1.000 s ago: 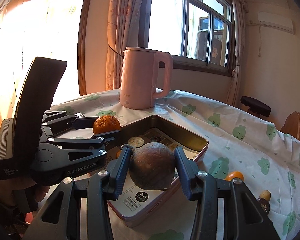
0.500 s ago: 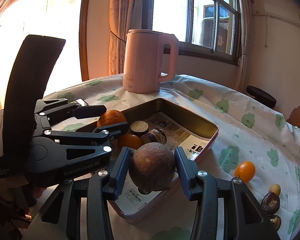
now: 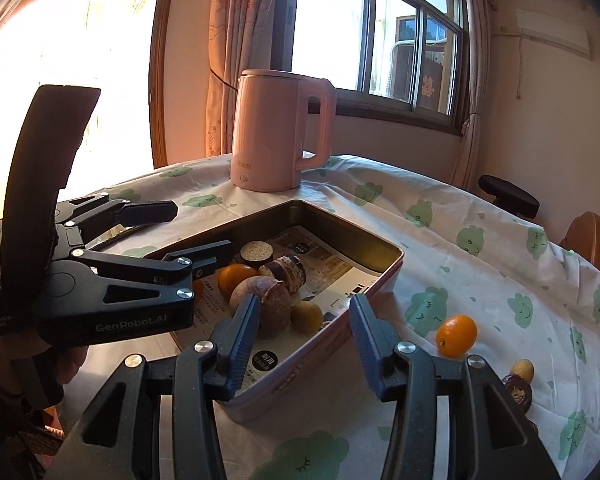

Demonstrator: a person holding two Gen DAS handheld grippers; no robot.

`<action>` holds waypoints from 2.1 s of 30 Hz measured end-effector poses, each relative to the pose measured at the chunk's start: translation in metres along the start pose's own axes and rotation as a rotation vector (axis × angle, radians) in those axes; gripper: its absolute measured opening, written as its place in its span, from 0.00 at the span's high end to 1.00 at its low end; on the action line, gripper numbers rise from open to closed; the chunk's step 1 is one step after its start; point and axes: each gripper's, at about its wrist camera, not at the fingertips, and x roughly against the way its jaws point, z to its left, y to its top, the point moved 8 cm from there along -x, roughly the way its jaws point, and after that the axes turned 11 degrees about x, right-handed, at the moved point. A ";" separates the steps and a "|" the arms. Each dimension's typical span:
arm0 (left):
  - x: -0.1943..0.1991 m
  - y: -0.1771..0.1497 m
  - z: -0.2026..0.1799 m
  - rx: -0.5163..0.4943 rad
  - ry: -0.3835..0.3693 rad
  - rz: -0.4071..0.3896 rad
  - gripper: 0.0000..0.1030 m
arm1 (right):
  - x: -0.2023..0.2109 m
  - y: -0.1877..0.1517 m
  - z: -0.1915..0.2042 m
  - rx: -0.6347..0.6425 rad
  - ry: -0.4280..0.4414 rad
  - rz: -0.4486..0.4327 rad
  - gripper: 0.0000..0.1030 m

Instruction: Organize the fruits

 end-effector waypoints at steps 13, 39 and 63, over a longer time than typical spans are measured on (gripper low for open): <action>0.014 -0.010 -0.105 -0.104 -0.151 0.011 0.21 | 0.052 -0.101 -0.132 -0.208 -0.208 0.194 0.52; -0.033 -0.040 -0.232 -0.193 -0.327 0.244 0.26 | 0.060 -0.150 -0.186 -0.387 -0.229 0.312 0.62; -0.056 -0.058 -0.269 -0.187 -0.404 0.350 0.60 | 0.070 -0.153 -0.197 -0.431 -0.235 0.265 0.61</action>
